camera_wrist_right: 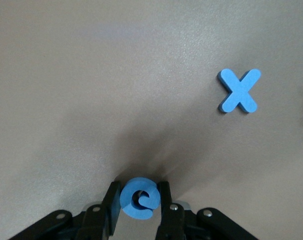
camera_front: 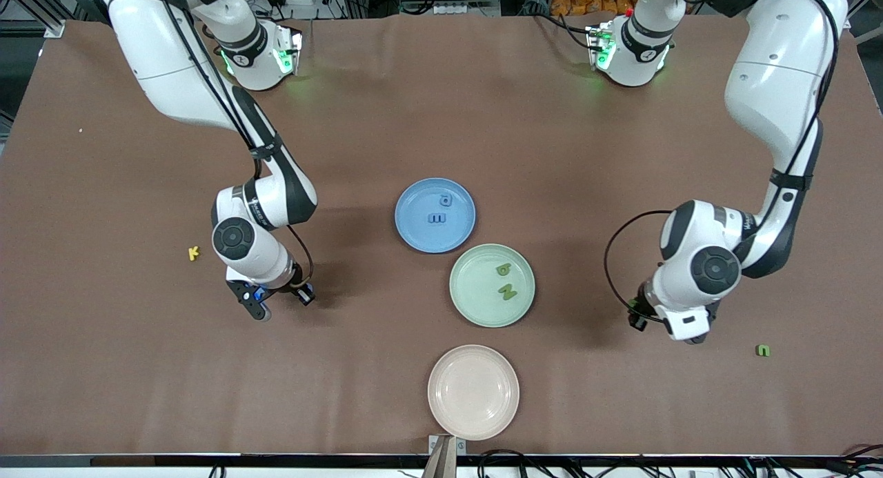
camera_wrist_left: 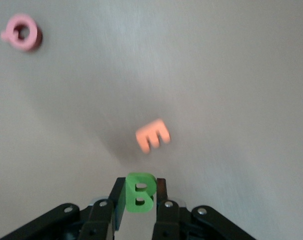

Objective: Sort letters by color into matching plates
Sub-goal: 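Drop blue c on the blue plate while the left gripper drops B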

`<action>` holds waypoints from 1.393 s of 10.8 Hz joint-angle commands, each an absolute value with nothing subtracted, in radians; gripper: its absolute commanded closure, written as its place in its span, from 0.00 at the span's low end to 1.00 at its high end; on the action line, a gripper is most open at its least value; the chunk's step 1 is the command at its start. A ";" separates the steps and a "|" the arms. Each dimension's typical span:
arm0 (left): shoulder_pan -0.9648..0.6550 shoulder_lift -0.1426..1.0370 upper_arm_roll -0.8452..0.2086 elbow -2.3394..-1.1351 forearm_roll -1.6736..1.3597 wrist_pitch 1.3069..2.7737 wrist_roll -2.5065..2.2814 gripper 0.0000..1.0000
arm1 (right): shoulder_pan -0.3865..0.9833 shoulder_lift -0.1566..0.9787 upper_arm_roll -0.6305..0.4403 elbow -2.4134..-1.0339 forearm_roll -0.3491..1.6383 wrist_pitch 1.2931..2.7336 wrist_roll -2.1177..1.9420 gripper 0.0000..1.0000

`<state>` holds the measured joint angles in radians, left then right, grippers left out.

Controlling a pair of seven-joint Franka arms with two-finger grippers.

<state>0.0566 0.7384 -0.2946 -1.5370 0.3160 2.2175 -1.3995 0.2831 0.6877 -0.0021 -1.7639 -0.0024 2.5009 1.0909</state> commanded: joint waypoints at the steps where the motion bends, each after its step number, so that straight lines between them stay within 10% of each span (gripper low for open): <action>1: -0.023 0.686 -0.324 -1.548 0.299 2.164 -1.564 1.00 | 0.284 0.693 0.000 -1.747 0.015 2.452 1.100 1.00; 12: -0.324 0.626 -0.324 -1.399 0.302 2.171 -1.907 1.00 | 0.575 0.652 0.005 -1.600 0.181 2.278 1.405 1.00; 14: -0.327 0.600 -0.327 -1.401 0.316 2.168 -1.896 0.00 | 0.632 0.653 0.020 -1.601 0.181 2.286 1.474 1.00; 15: -0.342 0.585 -0.324 -1.402 0.318 2.164 -1.894 0.00 | 0.641 0.657 0.041 -1.606 0.178 2.299 1.492 1.00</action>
